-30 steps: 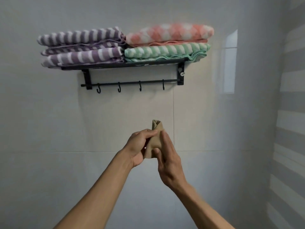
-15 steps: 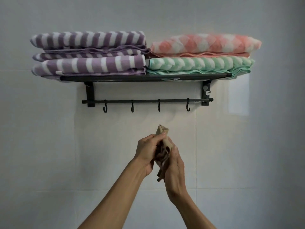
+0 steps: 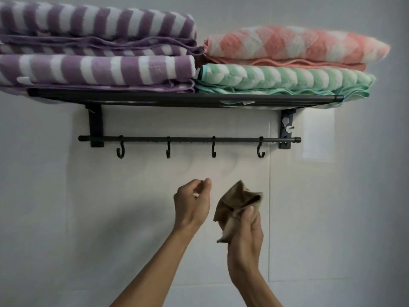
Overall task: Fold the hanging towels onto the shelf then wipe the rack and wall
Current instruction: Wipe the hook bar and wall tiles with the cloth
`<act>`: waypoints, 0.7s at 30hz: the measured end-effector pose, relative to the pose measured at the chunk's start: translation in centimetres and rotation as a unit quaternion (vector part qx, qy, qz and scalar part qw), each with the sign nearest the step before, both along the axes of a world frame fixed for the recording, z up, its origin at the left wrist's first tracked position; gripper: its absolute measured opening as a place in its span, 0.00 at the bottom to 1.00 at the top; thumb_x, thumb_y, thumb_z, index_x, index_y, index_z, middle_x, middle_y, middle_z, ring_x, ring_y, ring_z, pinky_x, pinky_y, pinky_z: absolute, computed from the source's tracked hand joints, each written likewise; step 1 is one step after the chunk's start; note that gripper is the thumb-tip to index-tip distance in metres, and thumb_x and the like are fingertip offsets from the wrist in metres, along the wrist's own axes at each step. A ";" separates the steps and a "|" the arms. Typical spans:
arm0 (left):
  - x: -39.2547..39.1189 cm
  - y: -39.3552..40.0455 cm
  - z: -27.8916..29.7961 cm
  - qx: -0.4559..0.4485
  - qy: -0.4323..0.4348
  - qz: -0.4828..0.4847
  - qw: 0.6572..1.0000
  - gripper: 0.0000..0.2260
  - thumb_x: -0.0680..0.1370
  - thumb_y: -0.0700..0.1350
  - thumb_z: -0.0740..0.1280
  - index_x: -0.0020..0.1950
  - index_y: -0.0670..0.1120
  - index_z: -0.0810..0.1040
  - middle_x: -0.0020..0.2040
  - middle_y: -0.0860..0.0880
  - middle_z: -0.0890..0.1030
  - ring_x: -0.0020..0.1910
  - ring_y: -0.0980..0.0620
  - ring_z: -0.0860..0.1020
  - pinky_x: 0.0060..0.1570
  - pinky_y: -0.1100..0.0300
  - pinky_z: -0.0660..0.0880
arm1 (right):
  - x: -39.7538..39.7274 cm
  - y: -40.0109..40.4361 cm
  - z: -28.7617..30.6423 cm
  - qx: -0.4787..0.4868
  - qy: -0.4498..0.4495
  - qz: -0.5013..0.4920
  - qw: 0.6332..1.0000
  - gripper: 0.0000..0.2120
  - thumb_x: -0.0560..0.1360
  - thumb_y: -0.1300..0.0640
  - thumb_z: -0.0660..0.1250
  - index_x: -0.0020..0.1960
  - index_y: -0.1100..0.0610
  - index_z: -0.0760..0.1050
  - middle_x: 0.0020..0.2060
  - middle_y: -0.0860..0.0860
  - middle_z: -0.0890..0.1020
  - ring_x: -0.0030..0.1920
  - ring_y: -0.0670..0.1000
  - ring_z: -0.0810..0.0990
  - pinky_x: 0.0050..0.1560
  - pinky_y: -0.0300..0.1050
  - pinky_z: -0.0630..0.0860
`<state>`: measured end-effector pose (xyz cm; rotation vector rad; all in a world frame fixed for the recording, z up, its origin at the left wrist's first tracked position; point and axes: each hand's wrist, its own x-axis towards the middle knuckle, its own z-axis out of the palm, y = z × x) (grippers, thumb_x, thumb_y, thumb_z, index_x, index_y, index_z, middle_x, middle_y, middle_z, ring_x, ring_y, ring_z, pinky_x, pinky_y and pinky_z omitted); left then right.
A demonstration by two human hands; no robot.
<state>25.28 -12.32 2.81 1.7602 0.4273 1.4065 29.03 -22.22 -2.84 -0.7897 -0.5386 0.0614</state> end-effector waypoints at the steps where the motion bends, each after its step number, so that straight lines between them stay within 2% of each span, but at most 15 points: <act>1: 1.0 1.3 -0.4 0.103 0.025 0.111 0.988 0.12 0.80 0.52 0.65 0.51 0.46 0.84 0.51 0.52 0.83 0.55 0.51 0.79 0.54 0.51 0.78 | 0.5 -0.3 0.4 0.044 0.075 0.062 0.994 0.14 0.81 0.41 0.58 0.54 0.44 0.81 0.50 0.44 0.85 0.54 0.54 0.84 0.44 0.52 0.83; 2: 1.9 2.7 -0.8 0.195 0.056 0.192 0.960 0.13 0.81 0.52 0.63 0.58 0.47 0.82 0.59 0.51 0.80 0.61 0.51 0.75 0.59 0.50 0.76 | 0.8 -0.8 0.9 0.073 0.138 0.112 0.981 0.15 0.80 0.40 0.61 0.58 0.45 0.81 0.55 0.47 0.85 0.56 0.55 0.84 0.46 0.55 0.84; 4: 3.7 5.6 -1.6 0.323 0.110 0.273 0.899 0.21 0.81 0.53 0.60 0.71 0.46 0.74 0.73 0.46 0.71 0.73 0.46 0.67 0.70 0.47 0.69 | 1.5 -1.6 1.8 0.112 0.208 0.173 0.956 0.21 0.76 0.39 0.65 0.63 0.49 0.80 0.58 0.51 0.85 0.58 0.59 0.84 0.51 0.67 0.82; 6: 4.9 7.6 -2.2 0.373 0.175 0.304 0.859 0.26 0.83 0.55 0.53 0.79 0.47 0.63 0.80 0.45 0.60 0.80 0.45 0.56 0.76 0.43 0.59 | 1.8 -2.2 2.6 0.155 0.214 0.221 0.939 0.22 0.79 0.38 0.61 0.64 0.51 0.80 0.58 0.53 0.85 0.60 0.61 0.82 0.54 0.73 0.78; 9: 6.2 9.4 -3.2 0.392 0.211 0.319 0.837 0.28 0.84 0.57 0.46 0.82 0.48 0.52 0.83 0.47 0.49 0.81 0.46 0.45 0.77 0.41 0.50 | 2.3 -2.3 3.1 0.195 0.193 0.280 0.920 0.26 0.82 0.37 0.54 0.67 0.50 0.79 0.59 0.54 0.85 0.60 0.61 0.83 0.52 0.72 0.79; 12: 7.0 10.4 -4.1 0.414 0.213 0.360 0.808 0.31 0.81 0.59 0.49 0.82 0.46 0.52 0.82 0.46 0.50 0.81 0.44 0.48 0.77 0.39 0.52 | 2.5 -1.8 3.4 0.220 0.197 0.301 0.907 0.27 0.80 0.36 0.55 0.66 0.51 0.80 0.60 0.57 0.84 0.57 0.62 0.84 0.47 0.72 0.80; 15: 7.7 10.9 -4.6 0.435 0.176 0.407 0.784 0.33 0.79 0.60 0.55 0.81 0.45 0.58 0.81 0.43 0.57 0.80 0.42 0.54 0.74 0.38 0.58 | 2.4 -1.4 3.6 0.250 0.203 0.312 0.894 0.28 0.69 0.31 0.63 0.57 0.49 0.85 0.61 0.59 0.83 0.60 0.66 0.82 0.45 0.69 0.82; 16: 7.8 11.0 -4.6 0.440 0.165 0.418 0.777 0.34 0.79 0.61 0.56 0.80 0.44 0.59 0.81 0.43 0.58 0.80 0.41 0.55 0.74 0.38 0.58 | 2.5 -1.3 3.8 0.258 0.201 0.308 0.893 0.30 0.65 0.31 0.65 0.56 0.49 0.86 0.61 0.59 0.83 0.61 0.66 0.81 0.44 0.67 0.83; 18: 7.9 11.2 -4.6 0.447 0.161 0.423 0.772 0.35 0.78 0.62 0.57 0.80 0.44 0.59 0.81 0.42 0.58 0.80 0.41 0.55 0.75 0.38 0.56 | 2.6 -1.2 4.3 0.261 0.197 0.263 0.907 0.34 0.63 0.34 0.68 0.63 0.53 0.82 0.61 0.58 0.83 0.62 0.65 0.81 0.46 0.63 0.83; 19: 7.9 11.2 -4.5 0.445 0.166 0.420 0.773 0.35 0.79 0.62 0.57 0.81 0.45 0.58 0.81 0.42 0.57 0.80 0.41 0.54 0.76 0.38 0.55 | 2.7 -1.3 4.7 0.254 0.191 0.233 0.919 0.33 0.66 0.36 0.68 0.65 0.54 0.81 0.61 0.57 0.84 0.61 0.63 0.82 0.48 0.62 0.83; 21: 7.9 11.2 -4.4 0.437 0.169 0.407 0.784 0.34 0.79 0.62 0.58 0.81 0.45 0.57 0.81 0.43 0.55 0.81 0.42 0.52 0.77 0.38 0.52 | 2.9 -1.8 5.5 0.240 0.139 0.163 0.947 0.26 0.72 0.43 0.66 0.65 0.54 0.80 0.60 0.53 0.85 0.60 0.57 0.83 0.53 0.56 0.82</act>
